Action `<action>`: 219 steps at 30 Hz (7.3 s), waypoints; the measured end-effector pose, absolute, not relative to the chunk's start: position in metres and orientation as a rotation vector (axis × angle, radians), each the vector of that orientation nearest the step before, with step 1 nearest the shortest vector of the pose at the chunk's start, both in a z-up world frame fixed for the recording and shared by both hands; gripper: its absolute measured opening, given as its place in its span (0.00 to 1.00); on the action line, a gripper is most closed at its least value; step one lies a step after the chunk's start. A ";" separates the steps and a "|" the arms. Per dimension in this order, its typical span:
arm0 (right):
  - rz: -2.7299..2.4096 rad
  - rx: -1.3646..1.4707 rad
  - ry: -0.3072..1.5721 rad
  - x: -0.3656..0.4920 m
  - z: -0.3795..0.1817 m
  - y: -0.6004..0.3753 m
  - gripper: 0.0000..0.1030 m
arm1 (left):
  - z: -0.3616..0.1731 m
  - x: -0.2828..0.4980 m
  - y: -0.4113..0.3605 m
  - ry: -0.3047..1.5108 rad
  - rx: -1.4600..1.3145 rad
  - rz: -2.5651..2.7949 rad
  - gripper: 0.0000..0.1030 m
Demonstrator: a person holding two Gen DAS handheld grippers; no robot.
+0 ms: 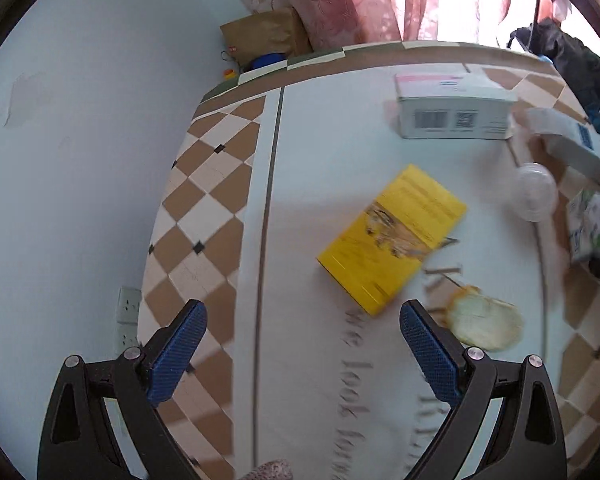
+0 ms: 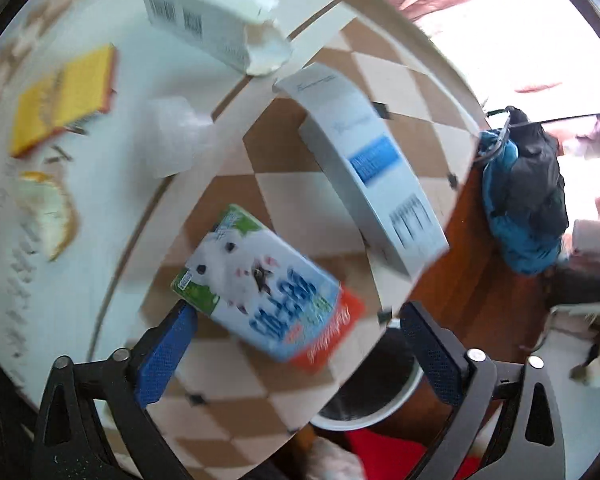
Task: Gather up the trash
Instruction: 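Grasp the yellow box with the left tool while the right tool grasps the milk carton, then lift the yellow box and milk carton toward the bin with both tools, then open both tools over the white bin to drop the box and carton, then move both open tools back over the table toward the remaining items, then grasp the clear plastic cup with the left tool while the right tool grasps the white-blue box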
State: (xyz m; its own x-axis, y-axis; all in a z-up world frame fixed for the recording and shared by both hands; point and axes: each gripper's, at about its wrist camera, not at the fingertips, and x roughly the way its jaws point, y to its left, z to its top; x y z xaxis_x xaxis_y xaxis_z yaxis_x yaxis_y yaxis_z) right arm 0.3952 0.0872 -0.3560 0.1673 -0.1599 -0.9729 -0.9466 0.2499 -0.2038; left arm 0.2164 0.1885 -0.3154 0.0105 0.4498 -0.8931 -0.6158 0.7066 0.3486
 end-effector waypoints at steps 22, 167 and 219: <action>0.786 -0.576 1.567 0.432 -0.357 0.048 0.72 | -0.351 0.277 0.229 1.427 -0.299 0.390 0.61; 0.772 -0.622 1.269 0.467 -0.277 0.030 1.00 | -0.289 0.259 0.150 1.182 -0.477 0.834 0.95; 0.727 -0.374 1.335 0.460 -0.310 -0.005 0.41 | -0.293 0.290 0.129 1.115 -0.279 0.585 0.08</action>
